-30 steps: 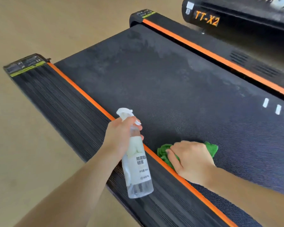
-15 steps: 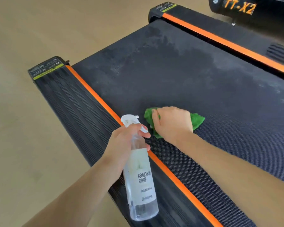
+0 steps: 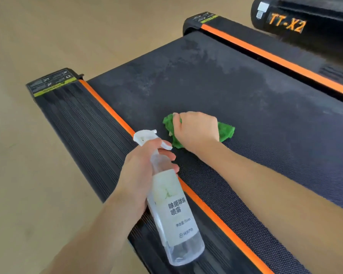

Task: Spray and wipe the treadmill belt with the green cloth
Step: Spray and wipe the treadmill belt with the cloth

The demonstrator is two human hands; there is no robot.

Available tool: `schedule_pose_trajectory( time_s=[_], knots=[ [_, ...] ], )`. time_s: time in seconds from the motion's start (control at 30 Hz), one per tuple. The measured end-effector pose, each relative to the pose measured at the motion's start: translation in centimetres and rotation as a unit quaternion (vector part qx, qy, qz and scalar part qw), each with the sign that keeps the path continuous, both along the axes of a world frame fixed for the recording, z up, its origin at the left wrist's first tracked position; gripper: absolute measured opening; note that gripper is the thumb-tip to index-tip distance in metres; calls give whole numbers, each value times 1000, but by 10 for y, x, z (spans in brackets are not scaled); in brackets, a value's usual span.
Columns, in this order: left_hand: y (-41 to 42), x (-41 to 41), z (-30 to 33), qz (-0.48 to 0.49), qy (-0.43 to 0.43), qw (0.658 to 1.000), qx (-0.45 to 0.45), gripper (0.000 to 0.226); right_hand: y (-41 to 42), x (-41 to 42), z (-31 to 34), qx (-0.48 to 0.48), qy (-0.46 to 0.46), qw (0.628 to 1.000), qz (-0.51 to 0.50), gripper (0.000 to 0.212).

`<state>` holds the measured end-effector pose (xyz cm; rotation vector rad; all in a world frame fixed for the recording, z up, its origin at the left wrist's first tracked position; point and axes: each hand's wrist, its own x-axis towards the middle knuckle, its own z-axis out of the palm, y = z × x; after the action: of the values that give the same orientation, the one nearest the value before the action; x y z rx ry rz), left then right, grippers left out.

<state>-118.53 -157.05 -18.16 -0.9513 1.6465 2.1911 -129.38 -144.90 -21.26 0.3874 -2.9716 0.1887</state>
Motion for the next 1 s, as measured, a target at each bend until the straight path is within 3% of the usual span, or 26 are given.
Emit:
schedule_pose_trajectory(
  time_s=[0.1,0.17,0.3,0.43,0.57,0.63,0.8,0.9,1.0],
  knots=[
    [-5,9,-2,-24,-18,1000,-2,41,41,74,-1,42,-17,994,95,44],
    [-5,11,-2,-43,-9,999,2,37,70,121,5,43,-40,984,169,44],
    [-7,-2,-4,-68,-4,997,24,35,69,98,3,36,6,970,239,44],
    [-16,-13,-10,-66,-11,998,12,22,-7,20,-2,107,44,978,173,39],
    [-25,-16,-14,-55,-12,998,20,30,-49,-13,3,78,4,995,55,37],
    [-29,-16,-12,-64,-16,997,31,22,-28,20,8,89,-22,990,104,26],
    [-18,-15,-9,-37,-7,999,29,29,83,137,12,17,-28,981,192,41],
    [-11,-11,-3,-32,6,999,16,26,94,124,3,19,7,965,262,43],
    [-8,-7,-1,-31,33,999,-14,23,41,67,-2,42,53,973,223,44]
  ],
)
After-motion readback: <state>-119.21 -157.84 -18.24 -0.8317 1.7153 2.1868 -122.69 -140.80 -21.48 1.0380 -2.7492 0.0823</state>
